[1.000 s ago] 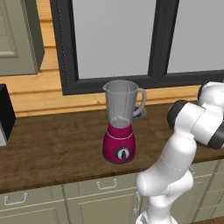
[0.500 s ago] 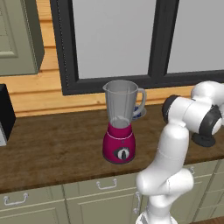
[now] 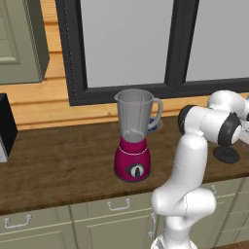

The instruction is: Close the lid blender by securely placing the lid on top.

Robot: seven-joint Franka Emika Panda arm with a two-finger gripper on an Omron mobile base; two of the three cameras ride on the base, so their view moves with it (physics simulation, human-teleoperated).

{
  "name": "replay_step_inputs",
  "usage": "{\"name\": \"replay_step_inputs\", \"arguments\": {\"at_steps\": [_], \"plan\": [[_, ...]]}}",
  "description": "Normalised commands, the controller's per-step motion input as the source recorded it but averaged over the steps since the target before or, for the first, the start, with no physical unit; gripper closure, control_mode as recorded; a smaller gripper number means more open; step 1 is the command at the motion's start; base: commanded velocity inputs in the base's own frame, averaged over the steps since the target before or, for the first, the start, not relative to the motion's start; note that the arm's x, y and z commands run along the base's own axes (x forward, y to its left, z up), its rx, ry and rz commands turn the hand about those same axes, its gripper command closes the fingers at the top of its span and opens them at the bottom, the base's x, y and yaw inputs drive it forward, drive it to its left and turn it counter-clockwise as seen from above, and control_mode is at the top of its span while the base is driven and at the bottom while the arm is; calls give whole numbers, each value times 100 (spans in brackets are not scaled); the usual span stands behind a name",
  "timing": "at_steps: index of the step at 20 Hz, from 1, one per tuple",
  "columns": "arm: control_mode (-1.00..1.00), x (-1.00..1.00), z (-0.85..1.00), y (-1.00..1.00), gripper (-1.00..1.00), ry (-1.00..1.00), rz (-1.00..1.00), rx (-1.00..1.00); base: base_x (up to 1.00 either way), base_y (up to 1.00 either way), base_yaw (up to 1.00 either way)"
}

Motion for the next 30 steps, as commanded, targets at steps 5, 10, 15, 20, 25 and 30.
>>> {"name": "replay_step_inputs", "arguments": {"at_steps": [5,10,15,20,25,30], "plan": [[-100,8,-38,-14,-100,0,2,-9,0,0,0],[-100,0,-31,-3,-100,0,2,-8,0,0,0],[-100,1,-30,2,-100,0,4,-6,0,0,0],[-100,2,-28,6,-100,0,3,-3,0,0,0],[-100,2,-18,11,-100,-3,4,0,0,0,0],[-100,27,-5,11,-100,-5,0,0,0,0,0]]}}
